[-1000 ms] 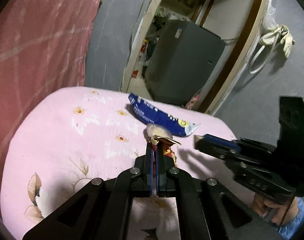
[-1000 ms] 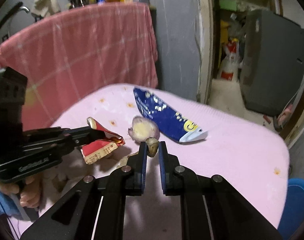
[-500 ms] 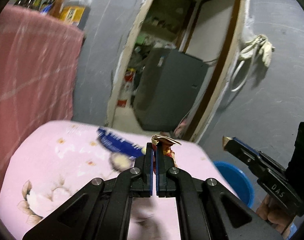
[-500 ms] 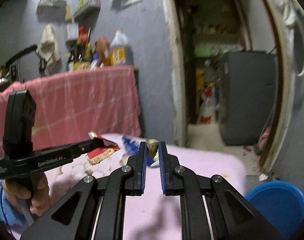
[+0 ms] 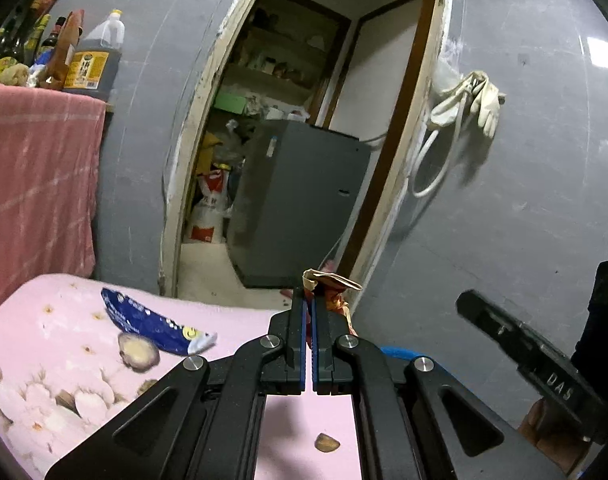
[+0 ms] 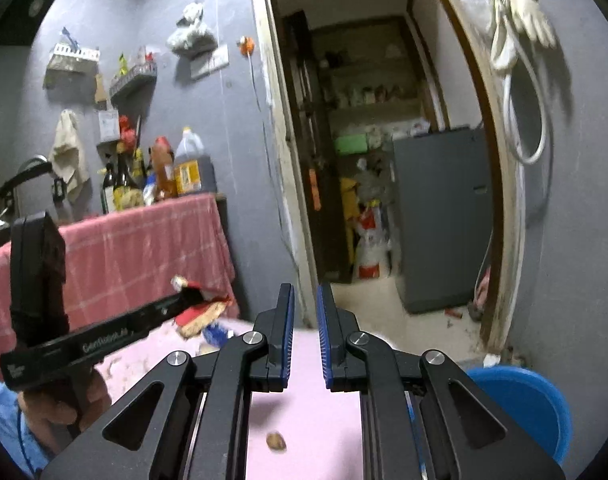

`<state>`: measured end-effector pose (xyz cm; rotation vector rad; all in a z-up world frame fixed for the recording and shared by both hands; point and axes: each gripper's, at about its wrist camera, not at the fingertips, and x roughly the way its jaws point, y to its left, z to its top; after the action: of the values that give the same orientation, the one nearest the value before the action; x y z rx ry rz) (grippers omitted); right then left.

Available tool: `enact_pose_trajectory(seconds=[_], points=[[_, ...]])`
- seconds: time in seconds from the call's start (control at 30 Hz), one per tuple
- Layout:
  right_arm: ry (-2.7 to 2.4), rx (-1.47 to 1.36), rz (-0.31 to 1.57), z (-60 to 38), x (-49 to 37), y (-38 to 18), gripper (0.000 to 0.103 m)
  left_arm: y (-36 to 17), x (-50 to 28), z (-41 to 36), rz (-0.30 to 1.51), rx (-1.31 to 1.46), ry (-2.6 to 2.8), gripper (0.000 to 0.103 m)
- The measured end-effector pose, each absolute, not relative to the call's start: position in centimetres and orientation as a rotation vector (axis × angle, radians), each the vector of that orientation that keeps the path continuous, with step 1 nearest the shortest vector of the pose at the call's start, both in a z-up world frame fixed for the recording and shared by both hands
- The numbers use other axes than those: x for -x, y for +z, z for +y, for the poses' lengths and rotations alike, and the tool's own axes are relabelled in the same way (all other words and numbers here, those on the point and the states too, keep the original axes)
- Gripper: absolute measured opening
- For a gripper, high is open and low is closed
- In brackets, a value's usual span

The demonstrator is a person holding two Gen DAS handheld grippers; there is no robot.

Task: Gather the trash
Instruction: 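Lift both held items and carry them over the blue bucket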

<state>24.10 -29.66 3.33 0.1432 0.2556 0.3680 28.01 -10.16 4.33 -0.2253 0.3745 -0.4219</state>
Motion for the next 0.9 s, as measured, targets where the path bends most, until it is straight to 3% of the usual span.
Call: enact_pose_trajectory(seconds=[0.13,0.2,0.27,0.63,0.67,0.73,0.9], points=[[0.409,-0.116,0.373,-29.2,-24.9,1.1,0.011,2.9,-28.1,-10.0,0.416,0.195,-0.39,0.0],[0.434,-0.106,0.428,-28.6,-25.2,-0.3,0.023,2.1,-27.9,-9.4,0.438,0.189,-0.372,0.0],[0.454,-0.099,0.475,-28.0,-25.3,-1.5,0.029,1.3,-27.9,-8.7,0.462,0.187,-0.354,0.0],[0.5,-0.011,0.689,-24.6,-26.3,-7.3,0.029,-0.9,-27.8,-6.4,0.541,0.236,-0.321,0.0],[0.499,-0.001,0.699,-24.3,-26.4,-7.6,0.027,-0.9,-27.7,-6.5,0.541,0.232,-0.324,0.0],[0.49,0.015,0.696,-24.0,-26.3,-7.8,0.015,-0.8,-27.6,-6.7,0.539,0.223,-0.328,0.0],[0.473,0.003,0.668,-24.8,-25.9,-7.3,0.014,-0.4,-27.8,-7.3,0.535,0.221,-0.334,0.0]])
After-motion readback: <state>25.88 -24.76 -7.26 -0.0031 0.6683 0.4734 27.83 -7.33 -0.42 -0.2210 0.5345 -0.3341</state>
